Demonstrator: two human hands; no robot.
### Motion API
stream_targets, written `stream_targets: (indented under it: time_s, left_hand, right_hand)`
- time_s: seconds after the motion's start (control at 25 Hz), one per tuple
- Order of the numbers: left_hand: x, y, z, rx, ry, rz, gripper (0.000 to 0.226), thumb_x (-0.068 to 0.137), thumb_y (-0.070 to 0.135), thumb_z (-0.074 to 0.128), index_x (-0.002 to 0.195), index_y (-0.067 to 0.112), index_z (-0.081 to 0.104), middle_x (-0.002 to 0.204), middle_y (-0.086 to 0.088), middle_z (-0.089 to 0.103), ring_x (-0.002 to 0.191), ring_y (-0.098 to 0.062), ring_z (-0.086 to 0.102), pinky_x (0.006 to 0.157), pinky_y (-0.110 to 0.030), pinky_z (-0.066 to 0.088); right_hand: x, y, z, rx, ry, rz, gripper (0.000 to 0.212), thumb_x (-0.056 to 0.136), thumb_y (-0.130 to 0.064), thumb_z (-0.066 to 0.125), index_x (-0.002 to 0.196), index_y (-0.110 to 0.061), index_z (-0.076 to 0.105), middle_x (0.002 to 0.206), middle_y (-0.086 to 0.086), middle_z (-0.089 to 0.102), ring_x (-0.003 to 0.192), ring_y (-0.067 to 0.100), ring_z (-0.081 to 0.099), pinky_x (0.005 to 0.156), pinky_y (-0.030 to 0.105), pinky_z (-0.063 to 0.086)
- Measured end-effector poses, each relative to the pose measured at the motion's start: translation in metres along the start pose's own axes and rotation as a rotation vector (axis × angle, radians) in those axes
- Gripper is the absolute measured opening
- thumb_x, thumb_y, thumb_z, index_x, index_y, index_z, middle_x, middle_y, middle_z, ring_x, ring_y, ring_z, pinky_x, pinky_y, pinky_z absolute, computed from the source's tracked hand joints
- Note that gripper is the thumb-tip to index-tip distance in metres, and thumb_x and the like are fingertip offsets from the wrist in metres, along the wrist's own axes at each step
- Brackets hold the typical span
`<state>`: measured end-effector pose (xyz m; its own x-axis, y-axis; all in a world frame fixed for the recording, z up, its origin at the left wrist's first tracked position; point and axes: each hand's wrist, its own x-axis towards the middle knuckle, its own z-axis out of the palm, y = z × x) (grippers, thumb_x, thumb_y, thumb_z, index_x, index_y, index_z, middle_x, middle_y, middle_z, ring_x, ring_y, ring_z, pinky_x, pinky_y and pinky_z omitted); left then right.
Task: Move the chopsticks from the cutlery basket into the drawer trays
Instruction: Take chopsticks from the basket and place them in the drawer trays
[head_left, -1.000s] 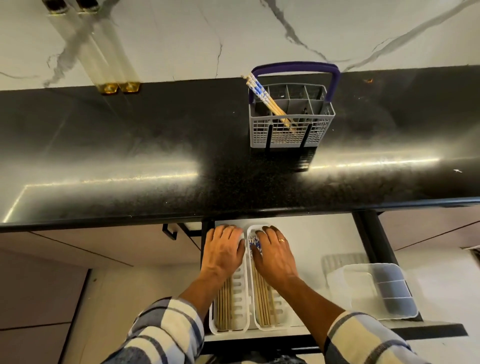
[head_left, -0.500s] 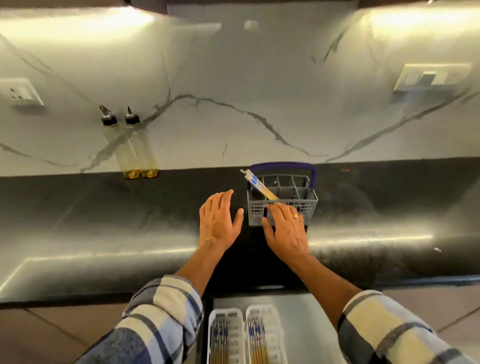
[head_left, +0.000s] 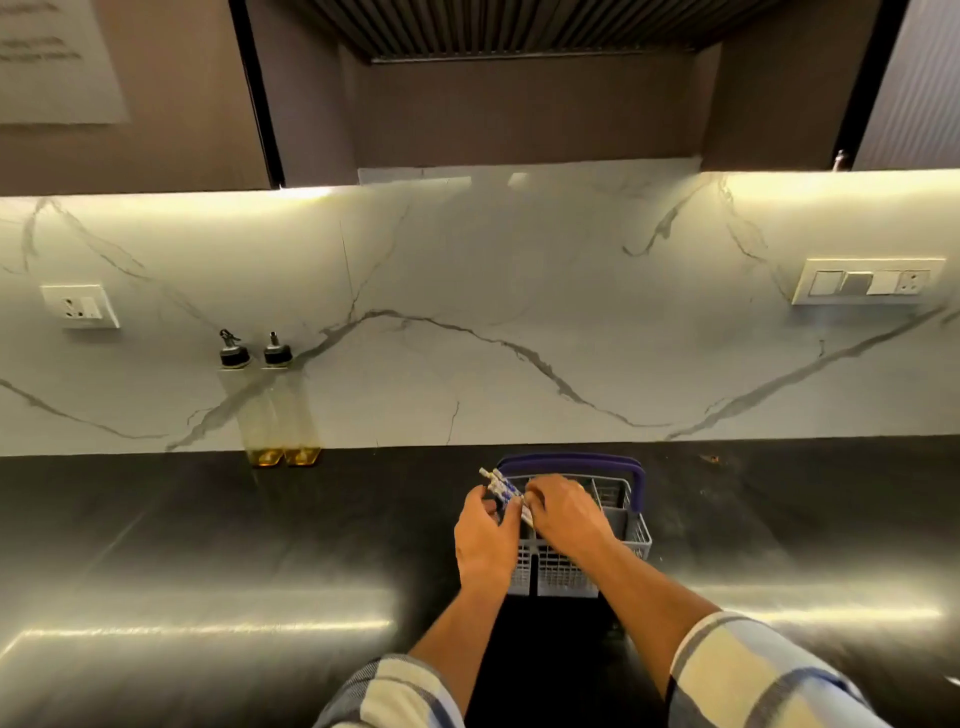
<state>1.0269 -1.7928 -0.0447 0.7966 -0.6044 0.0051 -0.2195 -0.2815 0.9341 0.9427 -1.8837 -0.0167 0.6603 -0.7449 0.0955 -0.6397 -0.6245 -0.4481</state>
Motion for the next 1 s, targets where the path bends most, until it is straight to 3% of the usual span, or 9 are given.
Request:
stream_targets:
  time_s: [0.16,0.32,0.4,0.52,0.6,0.72,0.84,1.0]
  left_hand:
    - [0.018,0.005,0.019,-0.091,-0.015,-0.112,0.018,0.091,0.036,0.064,0.098,0.019,0.062,0.094,0.004,0.068,0.082,-0.010,0.063,0.068,-0.019,0.048]
    - [0.035,-0.009,0.028,-0.244,-0.029,-0.158,0.008,0.090,0.027,0.067,0.082,0.028,0.069,0.085,-0.001,0.075,0.082,-0.017,0.073,0.079,-0.041,0.061]
    - [0.038,-0.013,0.027,-0.310,-0.068,-0.168,0.011,0.092,0.022,0.065,0.086,0.028,0.071,0.088,-0.002,0.076,0.084,-0.018,0.074,0.081,-0.041,0.061]
    - [0.039,-0.009,0.023,-0.379,-0.126,-0.160,0.013,0.095,0.018,0.061,0.096,0.025,0.072,0.093,-0.003,0.077,0.088,-0.018,0.074,0.082,-0.037,0.061]
    - [0.040,-0.007,0.020,-0.377,-0.145,-0.130,0.014,0.095,0.020,0.061,0.093,0.030,0.071,0.092,-0.002,0.077,0.088,-0.017,0.074,0.083,-0.036,0.060]
    - [0.045,-0.005,0.014,-0.345,-0.132,-0.082,0.014,0.093,0.023,0.063,0.089,0.032,0.073,0.090,0.000,0.077,0.088,-0.017,0.074,0.084,-0.040,0.060]
    - [0.047,0.007,0.002,-0.345,-0.100,-0.057,0.014,0.093,0.021,0.063,0.088,0.029,0.073,0.088,-0.003,0.076,0.086,-0.020,0.074,0.084,-0.042,0.060]
    - [0.052,0.031,-0.027,-0.341,-0.035,-0.010,0.016,0.094,0.022,0.062,0.108,0.023,0.071,0.093,-0.002,0.074,0.088,-0.017,0.072,0.086,-0.040,0.059]
  right_hand:
    - [0.028,0.010,0.006,0.029,-0.182,0.011,0.021,0.098,-0.022,0.046,0.107,-0.016,0.064,0.103,0.007,0.067,0.087,0.020,0.063,0.081,0.035,0.054]
    - [0.034,0.019,0.009,0.113,-0.193,-0.010,0.019,0.097,-0.018,0.051,0.094,-0.018,0.069,0.085,0.001,0.067,0.070,0.013,0.060,0.059,0.020,0.045]
    - [0.034,0.023,0.007,0.141,-0.181,-0.006,0.017,0.095,-0.019,0.055,0.092,-0.019,0.071,0.082,-0.002,0.068,0.070,0.012,0.062,0.058,0.019,0.046]
    - [0.034,0.026,0.001,0.137,-0.151,-0.016,0.017,0.093,-0.021,0.060,0.100,-0.021,0.076,0.092,-0.001,0.074,0.082,0.015,0.067,0.070,0.025,0.053]
    - [0.032,0.027,-0.004,0.151,-0.121,-0.020,0.017,0.092,-0.026,0.063,0.102,-0.023,0.077,0.092,-0.002,0.075,0.079,0.013,0.067,0.073,0.027,0.054]
    - [0.029,0.028,-0.012,0.189,-0.096,-0.012,0.018,0.091,-0.033,0.066,0.103,-0.025,0.077,0.080,-0.007,0.070,0.063,0.004,0.058,0.060,0.021,0.048]
    - [0.026,0.025,-0.022,0.250,-0.046,0.021,0.018,0.091,-0.033,0.066,0.103,-0.025,0.077,0.074,-0.008,0.070,0.060,0.005,0.059,0.057,0.018,0.047]
    - [0.020,0.013,-0.044,0.340,0.014,0.016,0.016,0.091,-0.032,0.067,0.101,-0.025,0.077,0.070,-0.003,0.071,0.050,0.004,0.051,0.050,0.017,0.043]
